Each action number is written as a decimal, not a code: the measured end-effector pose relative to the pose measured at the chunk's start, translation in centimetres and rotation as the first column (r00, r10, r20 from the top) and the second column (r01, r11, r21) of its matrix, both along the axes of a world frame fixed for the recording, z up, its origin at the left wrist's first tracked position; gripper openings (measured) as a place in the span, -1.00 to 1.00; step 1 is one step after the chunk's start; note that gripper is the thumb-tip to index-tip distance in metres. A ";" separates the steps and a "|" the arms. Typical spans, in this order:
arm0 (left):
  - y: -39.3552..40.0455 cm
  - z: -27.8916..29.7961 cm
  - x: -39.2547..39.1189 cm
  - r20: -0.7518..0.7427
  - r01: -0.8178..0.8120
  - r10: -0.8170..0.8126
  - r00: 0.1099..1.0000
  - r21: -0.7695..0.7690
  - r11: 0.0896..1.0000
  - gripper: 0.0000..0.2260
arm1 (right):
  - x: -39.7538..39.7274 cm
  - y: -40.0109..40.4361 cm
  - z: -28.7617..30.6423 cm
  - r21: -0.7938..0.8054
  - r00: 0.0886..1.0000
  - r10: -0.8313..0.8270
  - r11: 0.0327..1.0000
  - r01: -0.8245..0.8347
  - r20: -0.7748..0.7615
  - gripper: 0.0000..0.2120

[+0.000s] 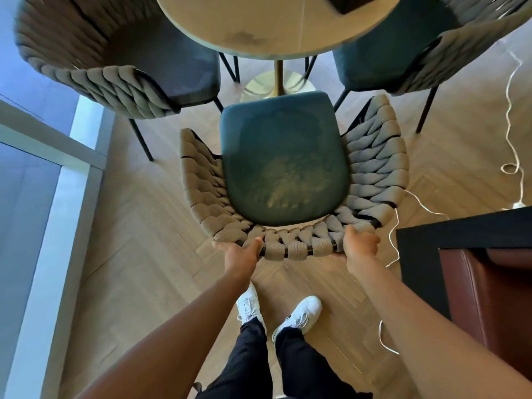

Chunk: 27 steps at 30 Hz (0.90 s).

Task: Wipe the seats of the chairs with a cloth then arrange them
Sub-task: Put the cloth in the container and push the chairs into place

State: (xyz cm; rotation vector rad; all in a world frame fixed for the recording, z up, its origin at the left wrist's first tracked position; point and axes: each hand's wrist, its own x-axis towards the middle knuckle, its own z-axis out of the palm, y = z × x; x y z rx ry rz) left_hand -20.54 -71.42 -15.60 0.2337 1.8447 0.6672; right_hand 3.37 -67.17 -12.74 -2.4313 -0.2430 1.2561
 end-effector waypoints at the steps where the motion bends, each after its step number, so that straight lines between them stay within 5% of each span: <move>1: -0.7 0.2 -0.1 -0.008 0.006 -0.006 1.000 -0.017 1.000 0.18 | 0.0 -0.7 0.0 -0.016 1.000 0.005 1.000 -0.005 0.000 -0.46; 10: 0.2 0.7 -1.2 -0.110 0.098 -0.093 0.990 0.043 0.994 0.02 | -0.8 -1.7 -0.1 0.004 0.998 -0.016 1.000 0.016 -0.053 -0.49; 27: 1.5 1.1 -0.6 -0.164 0.120 -0.119 0.979 -0.001 0.993 0.05 | 0.2 -1.0 -1.1 0.100 0.986 0.004 0.995 0.012 -0.166 -0.60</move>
